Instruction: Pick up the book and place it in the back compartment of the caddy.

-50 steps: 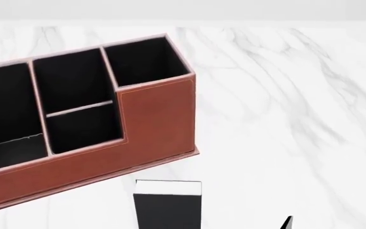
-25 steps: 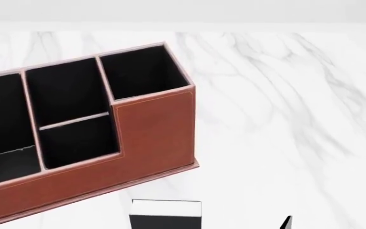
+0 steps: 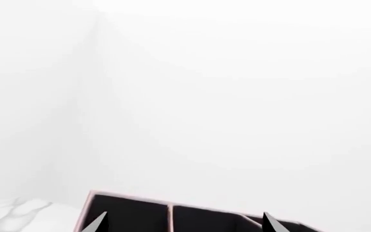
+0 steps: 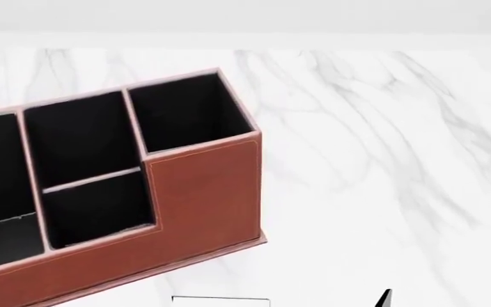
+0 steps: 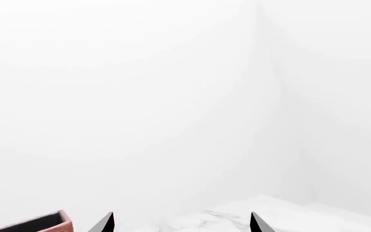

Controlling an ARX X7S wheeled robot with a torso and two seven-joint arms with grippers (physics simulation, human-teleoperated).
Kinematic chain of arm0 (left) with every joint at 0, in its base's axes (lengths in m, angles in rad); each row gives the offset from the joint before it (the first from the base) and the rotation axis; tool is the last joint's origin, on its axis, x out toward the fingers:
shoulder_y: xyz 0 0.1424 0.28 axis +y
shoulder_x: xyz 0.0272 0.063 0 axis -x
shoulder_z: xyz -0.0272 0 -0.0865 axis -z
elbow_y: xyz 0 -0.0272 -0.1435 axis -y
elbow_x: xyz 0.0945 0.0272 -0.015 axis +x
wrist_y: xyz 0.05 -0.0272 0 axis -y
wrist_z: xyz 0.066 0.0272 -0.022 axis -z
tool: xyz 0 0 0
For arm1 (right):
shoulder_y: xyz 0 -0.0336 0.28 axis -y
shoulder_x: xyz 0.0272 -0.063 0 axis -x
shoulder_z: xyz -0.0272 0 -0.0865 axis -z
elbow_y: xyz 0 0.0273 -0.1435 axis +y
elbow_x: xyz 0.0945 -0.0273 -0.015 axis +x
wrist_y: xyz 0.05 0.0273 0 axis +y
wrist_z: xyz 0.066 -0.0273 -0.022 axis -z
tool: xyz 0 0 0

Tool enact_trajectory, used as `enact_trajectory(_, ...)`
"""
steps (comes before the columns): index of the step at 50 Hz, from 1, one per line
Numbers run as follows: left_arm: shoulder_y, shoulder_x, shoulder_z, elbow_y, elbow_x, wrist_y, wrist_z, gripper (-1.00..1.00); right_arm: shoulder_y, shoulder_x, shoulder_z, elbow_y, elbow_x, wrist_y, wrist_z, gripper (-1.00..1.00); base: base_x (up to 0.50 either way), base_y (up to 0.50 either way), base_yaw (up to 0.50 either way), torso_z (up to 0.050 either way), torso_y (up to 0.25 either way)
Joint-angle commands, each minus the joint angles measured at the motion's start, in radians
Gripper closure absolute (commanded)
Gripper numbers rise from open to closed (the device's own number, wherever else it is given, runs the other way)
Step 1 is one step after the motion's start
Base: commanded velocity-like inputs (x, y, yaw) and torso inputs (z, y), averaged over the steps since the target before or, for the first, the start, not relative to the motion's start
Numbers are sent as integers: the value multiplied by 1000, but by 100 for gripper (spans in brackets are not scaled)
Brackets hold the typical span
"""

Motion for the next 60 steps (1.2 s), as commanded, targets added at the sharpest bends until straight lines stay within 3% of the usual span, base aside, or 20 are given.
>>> enact_trajectory(1,-1,-3,3,1,0,-1,-4,-100,2,3,-3,0,1,1,4,-100,121,0,0,0,0)
enact_trajectory(60,-1,-14,12,1,1,4,-21,-100,3,7,-9,3,-34,-1,39,-100,27,8,0,0,0)
